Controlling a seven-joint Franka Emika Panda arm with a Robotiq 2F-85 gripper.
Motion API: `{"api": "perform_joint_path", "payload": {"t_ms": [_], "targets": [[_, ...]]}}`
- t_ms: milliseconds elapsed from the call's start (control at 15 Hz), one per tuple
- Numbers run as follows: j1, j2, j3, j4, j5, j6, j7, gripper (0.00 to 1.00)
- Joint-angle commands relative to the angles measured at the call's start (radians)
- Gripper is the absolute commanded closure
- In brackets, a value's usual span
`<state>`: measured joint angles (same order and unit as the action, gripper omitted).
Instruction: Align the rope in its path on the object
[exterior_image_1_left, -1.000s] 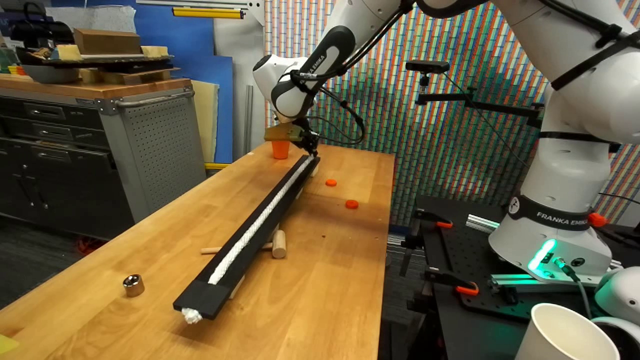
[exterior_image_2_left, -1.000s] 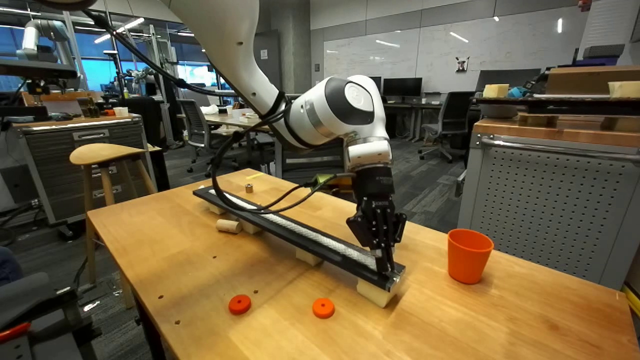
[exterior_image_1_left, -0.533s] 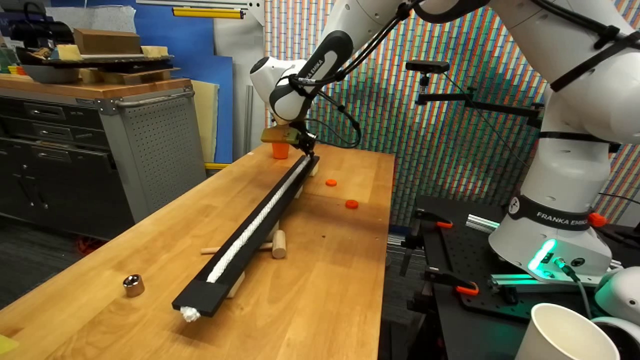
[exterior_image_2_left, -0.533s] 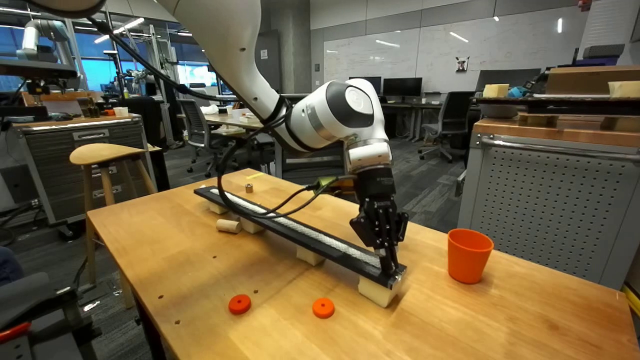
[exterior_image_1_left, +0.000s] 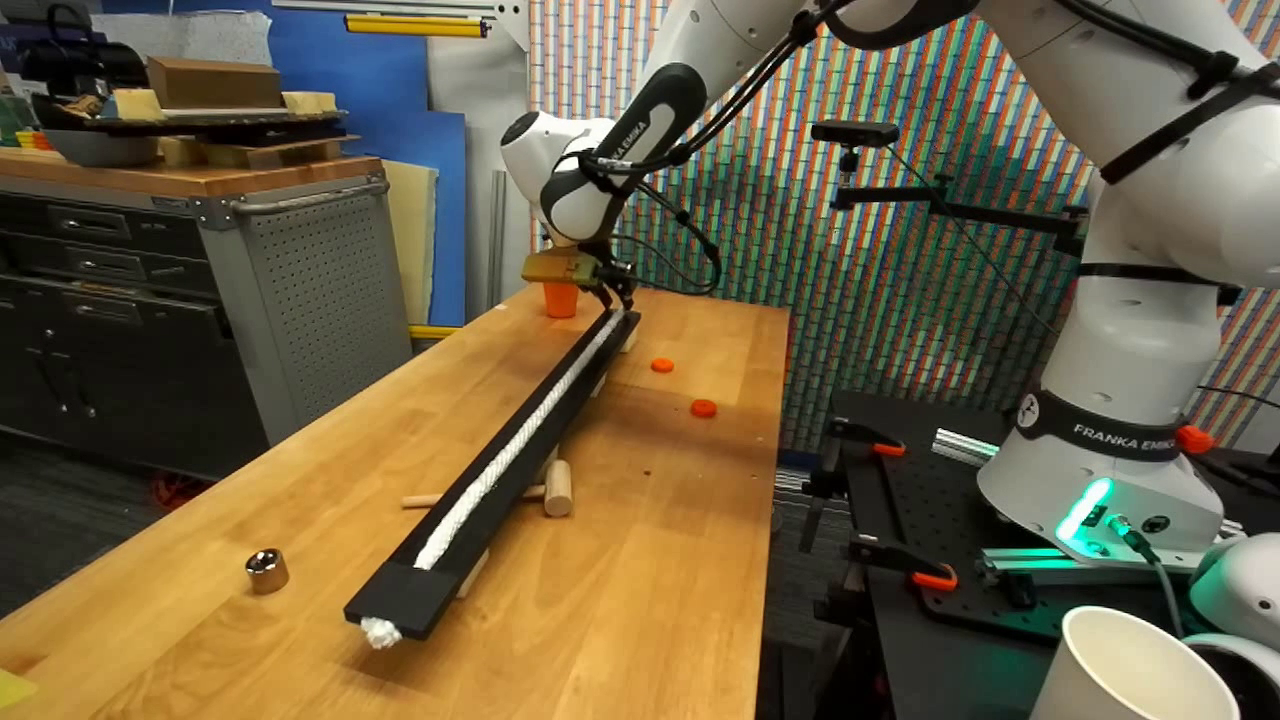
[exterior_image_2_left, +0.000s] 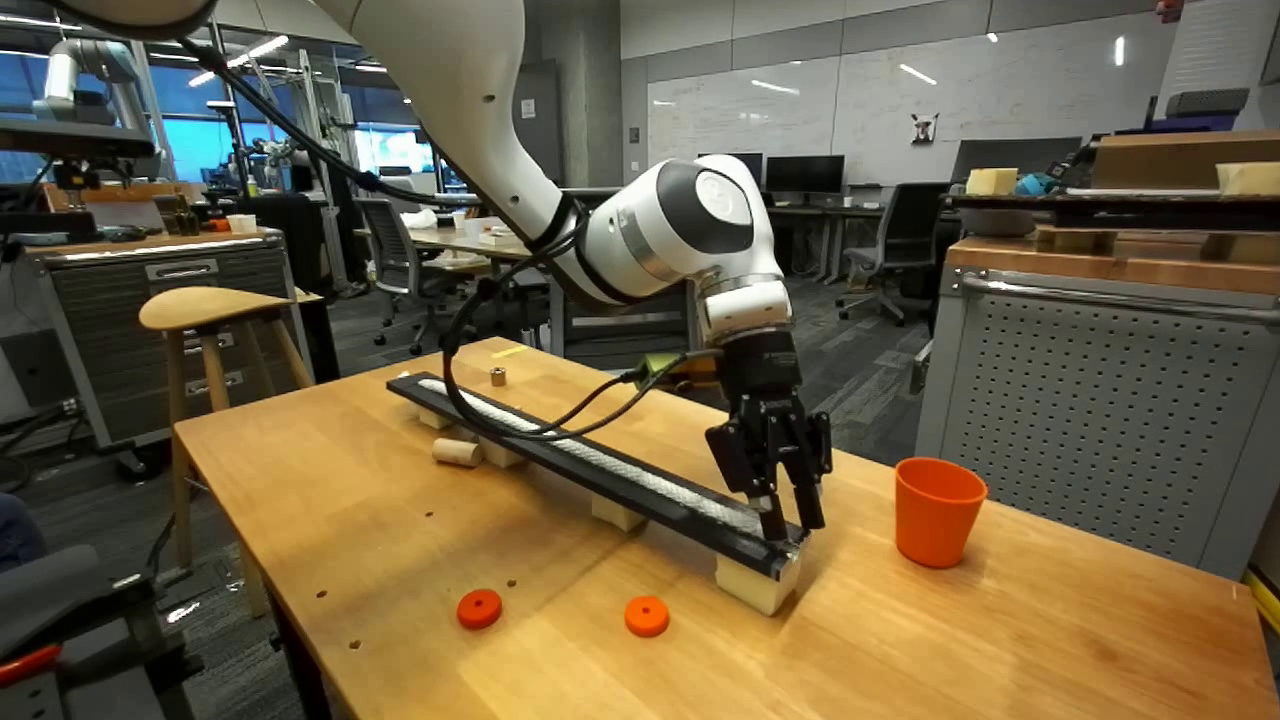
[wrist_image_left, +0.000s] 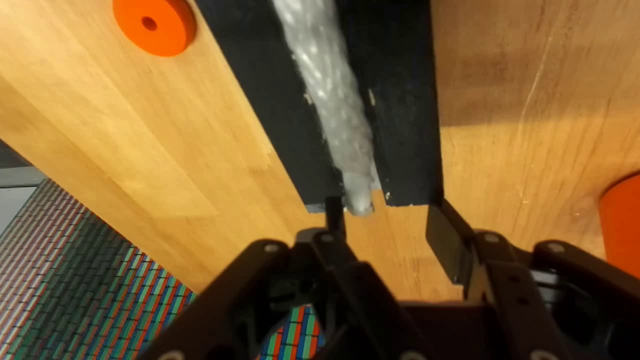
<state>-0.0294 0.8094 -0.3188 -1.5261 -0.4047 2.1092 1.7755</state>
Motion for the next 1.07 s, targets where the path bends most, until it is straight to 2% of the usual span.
{"api": "perform_joint_path", "payload": {"t_ms": [0,200,600,1000], "targets": [[0.013,-0.009,-0.026,-0.002,-0.023,0.032,0.005,0.19],[0.018,-0.042,-0.016,-0.02,-0.039,0.049,-0.049,0.0],[0.04,-0.171,0.003,-0.095,-0.089,0.196,-0.272,0.0],[0.025,-0.327,0.055,-0.216,-0.05,0.331,-0.559,0.0]]}}
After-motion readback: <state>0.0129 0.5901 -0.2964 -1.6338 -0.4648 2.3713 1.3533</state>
